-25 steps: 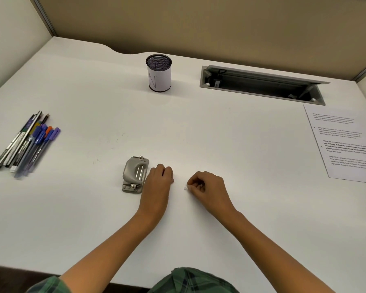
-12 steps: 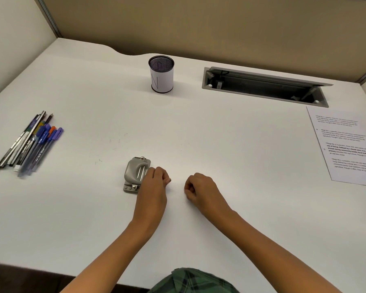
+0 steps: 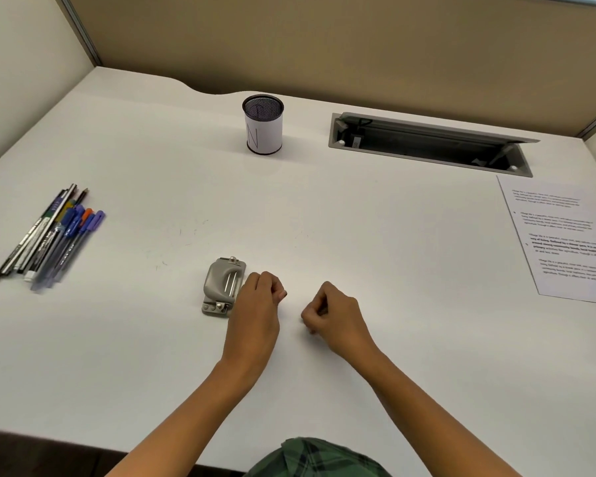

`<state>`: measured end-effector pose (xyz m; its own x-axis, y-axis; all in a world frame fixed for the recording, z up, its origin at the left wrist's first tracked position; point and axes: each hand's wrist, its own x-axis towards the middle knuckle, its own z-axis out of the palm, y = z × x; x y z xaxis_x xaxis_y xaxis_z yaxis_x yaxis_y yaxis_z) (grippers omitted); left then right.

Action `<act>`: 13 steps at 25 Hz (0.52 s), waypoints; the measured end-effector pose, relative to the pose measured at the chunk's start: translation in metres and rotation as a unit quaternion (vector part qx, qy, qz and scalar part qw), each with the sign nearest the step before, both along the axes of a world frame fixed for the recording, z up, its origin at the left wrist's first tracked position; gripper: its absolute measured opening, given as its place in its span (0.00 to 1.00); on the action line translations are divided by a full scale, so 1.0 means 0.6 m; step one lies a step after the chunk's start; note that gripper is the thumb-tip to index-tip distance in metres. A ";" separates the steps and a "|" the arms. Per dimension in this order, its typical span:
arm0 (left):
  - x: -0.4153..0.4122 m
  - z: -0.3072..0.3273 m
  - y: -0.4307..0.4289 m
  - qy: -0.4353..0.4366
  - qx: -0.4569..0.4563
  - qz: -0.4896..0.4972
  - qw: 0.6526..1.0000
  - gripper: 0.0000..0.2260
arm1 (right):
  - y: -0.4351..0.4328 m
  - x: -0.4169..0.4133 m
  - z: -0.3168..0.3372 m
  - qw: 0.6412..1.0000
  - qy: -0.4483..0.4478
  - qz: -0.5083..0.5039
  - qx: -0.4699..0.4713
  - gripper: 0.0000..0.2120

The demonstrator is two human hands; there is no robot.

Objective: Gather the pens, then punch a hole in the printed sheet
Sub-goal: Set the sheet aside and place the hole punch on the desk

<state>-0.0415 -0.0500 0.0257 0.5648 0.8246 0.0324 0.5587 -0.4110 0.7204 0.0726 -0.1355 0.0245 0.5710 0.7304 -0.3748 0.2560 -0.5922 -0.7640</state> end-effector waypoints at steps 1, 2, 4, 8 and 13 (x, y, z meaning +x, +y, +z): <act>0.003 0.004 -0.002 -0.002 0.001 -0.006 1.000 0.08 | -0.005 0.001 0.000 0.997 0.058 -0.040 0.015 0.04; 0.006 0.008 -0.005 0.003 0.004 -0.011 1.000 0.08 | -0.008 0.002 -0.001 0.991 0.109 -0.067 0.028 0.04; 0.010 0.017 -0.012 0.028 0.019 -0.022 0.999 0.08 | -0.009 0.000 -0.005 0.974 0.197 -0.093 0.056 0.04; 0.019 0.025 -0.028 0.065 0.072 -0.073 0.993 0.07 | -0.003 -0.006 0.005 0.935 0.324 -0.093 0.114 0.14; 0.022 0.017 -0.033 0.088 0.104 -0.078 0.988 0.08 | 0.002 -0.006 0.022 0.924 0.341 -0.085 0.149 0.16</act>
<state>-0.0284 -0.0699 0.0356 0.6962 0.7132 0.0815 0.5863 -0.6305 0.5087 0.0690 -0.1342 0.0378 0.3927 0.7799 -0.4874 -0.4228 -0.3175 -0.8488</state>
